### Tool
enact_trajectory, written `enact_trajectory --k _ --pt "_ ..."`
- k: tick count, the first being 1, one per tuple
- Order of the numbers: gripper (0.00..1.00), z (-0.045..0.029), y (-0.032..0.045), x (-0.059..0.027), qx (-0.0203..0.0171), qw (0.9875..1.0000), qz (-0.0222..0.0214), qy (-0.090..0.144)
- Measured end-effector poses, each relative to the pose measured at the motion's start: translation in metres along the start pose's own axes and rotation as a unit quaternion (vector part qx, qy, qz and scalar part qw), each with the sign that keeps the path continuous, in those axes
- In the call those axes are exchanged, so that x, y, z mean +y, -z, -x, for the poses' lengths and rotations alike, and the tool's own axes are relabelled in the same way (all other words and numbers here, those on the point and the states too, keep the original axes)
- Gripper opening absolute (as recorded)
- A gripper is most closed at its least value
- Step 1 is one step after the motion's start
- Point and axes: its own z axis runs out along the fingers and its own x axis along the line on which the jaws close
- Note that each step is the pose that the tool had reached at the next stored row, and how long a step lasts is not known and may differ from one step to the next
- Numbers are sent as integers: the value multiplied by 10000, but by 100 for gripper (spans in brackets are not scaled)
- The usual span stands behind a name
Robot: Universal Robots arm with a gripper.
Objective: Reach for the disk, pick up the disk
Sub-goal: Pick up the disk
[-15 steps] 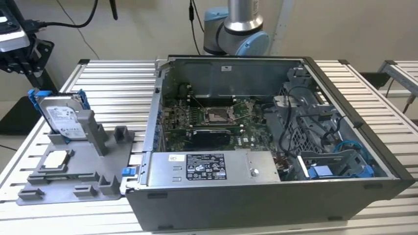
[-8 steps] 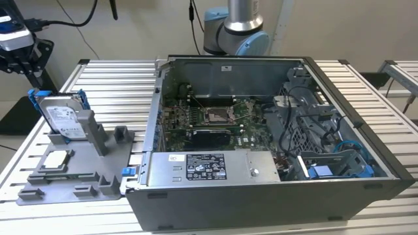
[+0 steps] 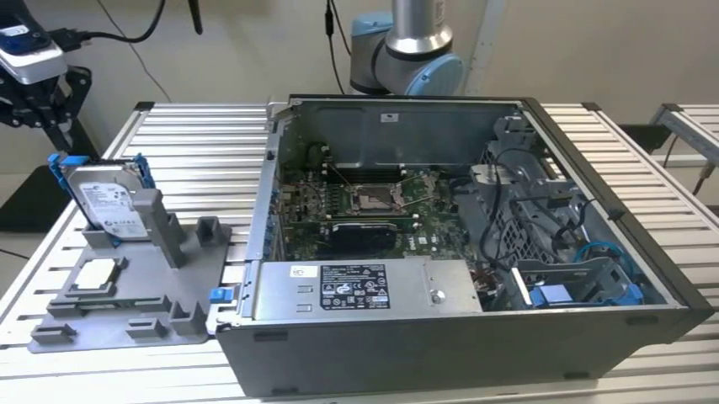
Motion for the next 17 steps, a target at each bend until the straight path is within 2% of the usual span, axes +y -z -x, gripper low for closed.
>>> enact_trajectory --k 4,9,13,17 --pt "0 0 0 0 14 9993 0 362" --pt "0 0 0 0 28 9972 -1 746" --pt "0 0 0 0 42 9939 -1 1103" --pt "0 0 -1 0 54 9891 -3 1468"
